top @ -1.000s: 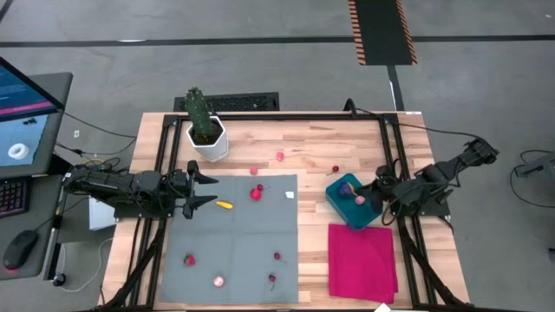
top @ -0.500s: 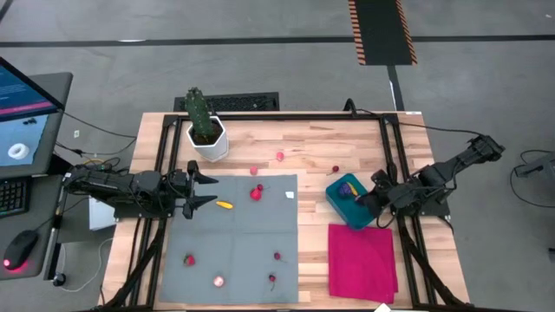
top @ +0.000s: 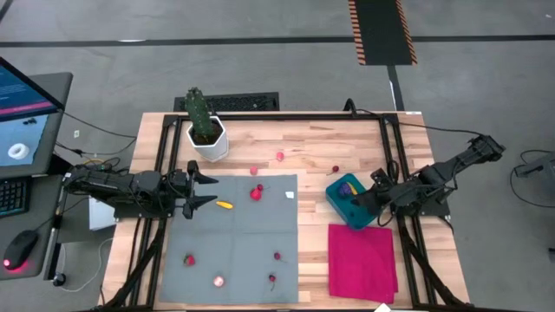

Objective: Pick and placing Produce into tupperware
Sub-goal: Put the yellow corn into the blue bin

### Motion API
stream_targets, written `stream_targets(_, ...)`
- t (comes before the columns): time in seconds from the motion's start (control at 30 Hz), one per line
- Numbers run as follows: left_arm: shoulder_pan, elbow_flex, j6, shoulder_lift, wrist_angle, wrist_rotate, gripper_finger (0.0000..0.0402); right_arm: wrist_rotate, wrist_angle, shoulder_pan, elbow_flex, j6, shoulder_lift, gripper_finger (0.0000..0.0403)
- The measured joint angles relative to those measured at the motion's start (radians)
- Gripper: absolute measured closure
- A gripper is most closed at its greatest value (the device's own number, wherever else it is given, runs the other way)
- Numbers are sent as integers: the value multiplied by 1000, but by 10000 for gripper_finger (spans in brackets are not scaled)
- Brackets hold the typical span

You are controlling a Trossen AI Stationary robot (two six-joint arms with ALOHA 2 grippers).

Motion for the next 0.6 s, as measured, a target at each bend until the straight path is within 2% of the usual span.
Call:
stream_targets(0.1, 0, 0, 0, 0, 0, 0, 152, 34, 120, 2, 0, -83, 1, 127)
stream_targets(0.23, 0, 0, 0, 0, 0, 0, 152, 89, 391, 26, 0, -403, 18, 127)
stream_targets(0.43, 0, 0, 0, 0, 0, 0, 152, 96, 813, 88, 0, -933, 93, 127)
stream_targets(0.5, 0, 0, 3, 0, 0, 0, 152, 96, 897, 104, 0, -1028, 137, 127)
stream_targets(0.6, 1, -1, 95, 0, 8, -37, 152, 96, 954, 107, 0, -1071, 208, 127)
